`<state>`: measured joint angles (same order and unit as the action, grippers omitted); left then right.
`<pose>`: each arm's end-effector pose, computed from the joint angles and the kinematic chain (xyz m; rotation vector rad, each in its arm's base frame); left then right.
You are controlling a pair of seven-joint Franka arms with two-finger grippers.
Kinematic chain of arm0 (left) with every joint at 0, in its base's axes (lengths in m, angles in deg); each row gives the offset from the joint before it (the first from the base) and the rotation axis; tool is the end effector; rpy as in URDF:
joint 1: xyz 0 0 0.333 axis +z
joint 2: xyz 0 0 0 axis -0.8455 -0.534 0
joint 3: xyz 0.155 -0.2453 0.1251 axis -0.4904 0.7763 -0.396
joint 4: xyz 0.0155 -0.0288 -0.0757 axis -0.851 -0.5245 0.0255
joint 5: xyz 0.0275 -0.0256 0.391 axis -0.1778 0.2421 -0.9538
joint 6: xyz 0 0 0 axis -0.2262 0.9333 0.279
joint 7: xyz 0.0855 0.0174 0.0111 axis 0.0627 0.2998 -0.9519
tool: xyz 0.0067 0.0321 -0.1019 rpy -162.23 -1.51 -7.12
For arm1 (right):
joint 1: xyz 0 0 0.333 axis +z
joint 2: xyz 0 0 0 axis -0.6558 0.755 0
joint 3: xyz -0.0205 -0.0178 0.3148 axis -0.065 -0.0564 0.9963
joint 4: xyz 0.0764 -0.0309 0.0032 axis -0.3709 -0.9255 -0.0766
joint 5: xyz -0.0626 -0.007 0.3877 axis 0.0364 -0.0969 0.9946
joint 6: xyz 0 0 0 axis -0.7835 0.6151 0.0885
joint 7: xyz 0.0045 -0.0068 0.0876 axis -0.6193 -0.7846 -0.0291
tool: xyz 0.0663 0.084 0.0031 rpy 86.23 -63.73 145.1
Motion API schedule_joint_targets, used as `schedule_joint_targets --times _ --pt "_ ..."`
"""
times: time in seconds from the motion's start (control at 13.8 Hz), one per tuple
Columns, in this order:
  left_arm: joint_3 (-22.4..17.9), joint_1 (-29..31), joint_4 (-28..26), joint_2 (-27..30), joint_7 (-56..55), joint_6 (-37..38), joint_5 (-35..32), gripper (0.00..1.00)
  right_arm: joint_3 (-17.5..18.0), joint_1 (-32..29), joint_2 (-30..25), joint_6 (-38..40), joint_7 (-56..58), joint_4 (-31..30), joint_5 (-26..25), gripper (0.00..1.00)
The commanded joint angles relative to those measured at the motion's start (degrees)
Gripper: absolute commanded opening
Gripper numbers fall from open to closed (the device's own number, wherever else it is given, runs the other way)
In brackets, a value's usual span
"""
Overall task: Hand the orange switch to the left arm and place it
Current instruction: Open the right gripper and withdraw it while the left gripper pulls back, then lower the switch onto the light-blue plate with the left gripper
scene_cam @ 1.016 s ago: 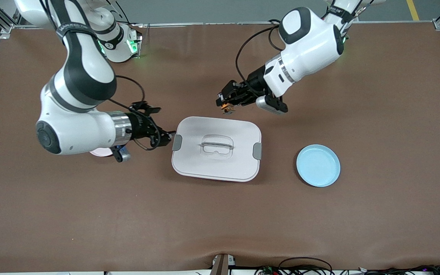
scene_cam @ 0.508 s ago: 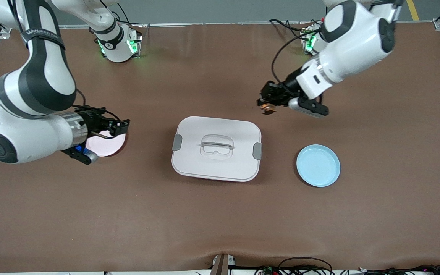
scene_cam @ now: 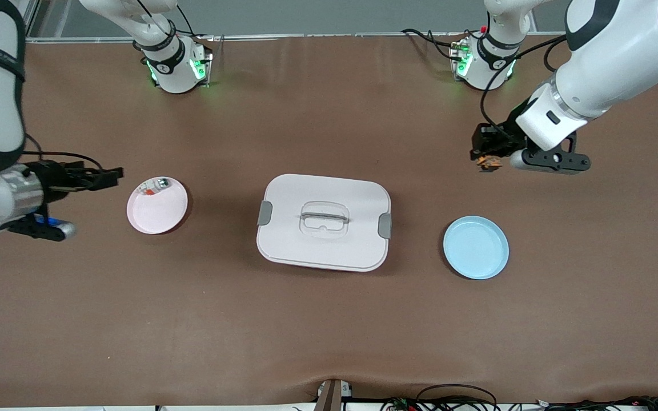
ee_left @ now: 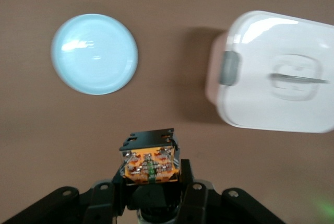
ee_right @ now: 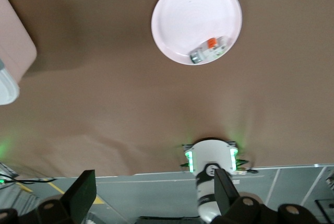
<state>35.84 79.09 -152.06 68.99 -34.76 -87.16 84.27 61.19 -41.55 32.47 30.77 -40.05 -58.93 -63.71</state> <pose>0.5262 -0.1745 0.5541 2.9792 0.0376 -0.0564 0.6182 0.0030 0.5028 -2.8757 0.2135 0.9175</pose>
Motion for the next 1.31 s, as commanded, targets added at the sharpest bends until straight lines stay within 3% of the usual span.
schedule_joint_targets --times 0.0,0.36,0.65,0.87,1.23 --pt "0.45 0.78 0.69 -0.12 -8.88 1.53 -6.72 0.0 1.02 -0.39 -2.39 1.4 5.66 0.23 -6.17 1.0" --pt "0.53 8.59 0.6 -1.35 -34.43 1.18 -7.88 0.01 1.02 -0.31 -5.56 0.79 6.82 1.45 -8.21 1.0" --pt "0.53 9.75 -0.97 -1.97 -52.56 -1.7 -8.14 0.01 0.84 -0.74 -5.57 -0.01 7.0 2.17 -8.74 1.0" --pt "1.06 9.4 -7.28 -2.06 -65.93 -11.8 -9.1 0.01 1.19 0.04 -5.65 0.43 6.65 2.17 -12.15 1.0" --pt "2.03 9.13 -19.06 -2.14 -70.88 -25.95 -9.28 0.01 1.54 0.22 -6.09 1.05 6.64 2.17 -12.34 1.0"
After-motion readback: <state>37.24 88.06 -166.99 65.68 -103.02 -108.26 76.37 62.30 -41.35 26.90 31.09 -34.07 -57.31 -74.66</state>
